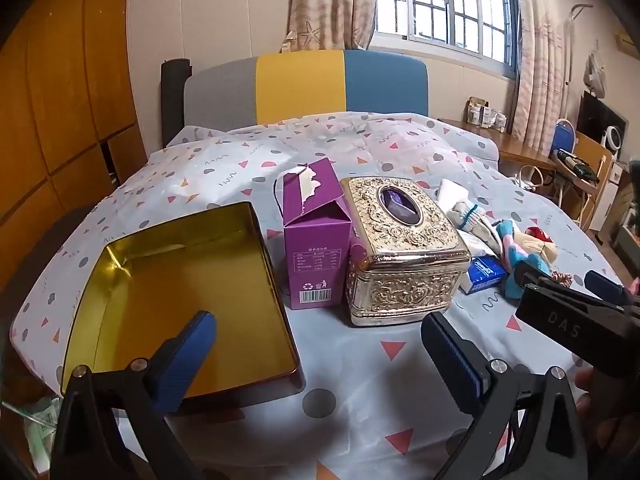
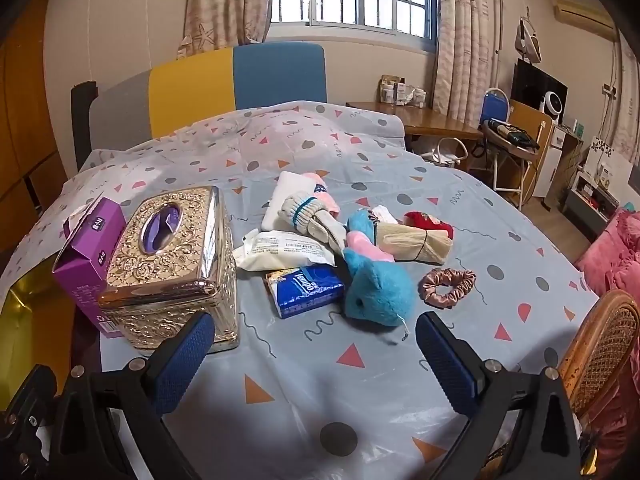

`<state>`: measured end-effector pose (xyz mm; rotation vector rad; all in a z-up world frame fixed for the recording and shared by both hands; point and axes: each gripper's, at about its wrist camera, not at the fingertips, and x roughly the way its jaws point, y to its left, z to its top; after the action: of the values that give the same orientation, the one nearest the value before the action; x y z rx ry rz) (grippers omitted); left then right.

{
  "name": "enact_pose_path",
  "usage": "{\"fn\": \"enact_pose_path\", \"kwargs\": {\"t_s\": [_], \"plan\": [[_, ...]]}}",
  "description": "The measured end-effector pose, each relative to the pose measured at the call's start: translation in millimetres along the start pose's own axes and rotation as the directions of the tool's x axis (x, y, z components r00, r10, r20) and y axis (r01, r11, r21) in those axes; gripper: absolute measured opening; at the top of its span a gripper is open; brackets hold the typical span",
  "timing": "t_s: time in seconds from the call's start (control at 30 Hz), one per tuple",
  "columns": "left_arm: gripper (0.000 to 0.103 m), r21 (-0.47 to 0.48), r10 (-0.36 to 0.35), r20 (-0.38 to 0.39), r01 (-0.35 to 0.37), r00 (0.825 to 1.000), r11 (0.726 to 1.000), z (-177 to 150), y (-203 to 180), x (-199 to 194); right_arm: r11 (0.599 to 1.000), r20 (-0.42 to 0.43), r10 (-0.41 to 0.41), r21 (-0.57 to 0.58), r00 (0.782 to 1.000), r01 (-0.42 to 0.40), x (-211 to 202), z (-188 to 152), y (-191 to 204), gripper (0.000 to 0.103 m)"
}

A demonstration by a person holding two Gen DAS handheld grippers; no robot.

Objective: Organize soft objects

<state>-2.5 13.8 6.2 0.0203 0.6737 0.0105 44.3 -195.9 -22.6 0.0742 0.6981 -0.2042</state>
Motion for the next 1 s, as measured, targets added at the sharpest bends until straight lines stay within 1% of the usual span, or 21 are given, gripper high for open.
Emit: {"fn": "enact_pose_path", "kwargs": {"t_s": [0.47, 1.0], "plan": [[0.103, -0.009, -0.005, -0.019, 0.005, 1.000, 1.000, -1.4, 3.7, 5.9, 1.000, 0.003, 0.009, -0.025, 1.000, -0.009, 2.3, 1.5, 4.4, 0.103], [0.103, -0.008, -0.006, -0.022, 0.006, 1.000, 1.000, -1.8, 3.9, 7.0, 1.000, 0.002, 0.007, -0.025, 1.000, -0.007, 3.7, 3.7, 2.7, 0.103]]}}
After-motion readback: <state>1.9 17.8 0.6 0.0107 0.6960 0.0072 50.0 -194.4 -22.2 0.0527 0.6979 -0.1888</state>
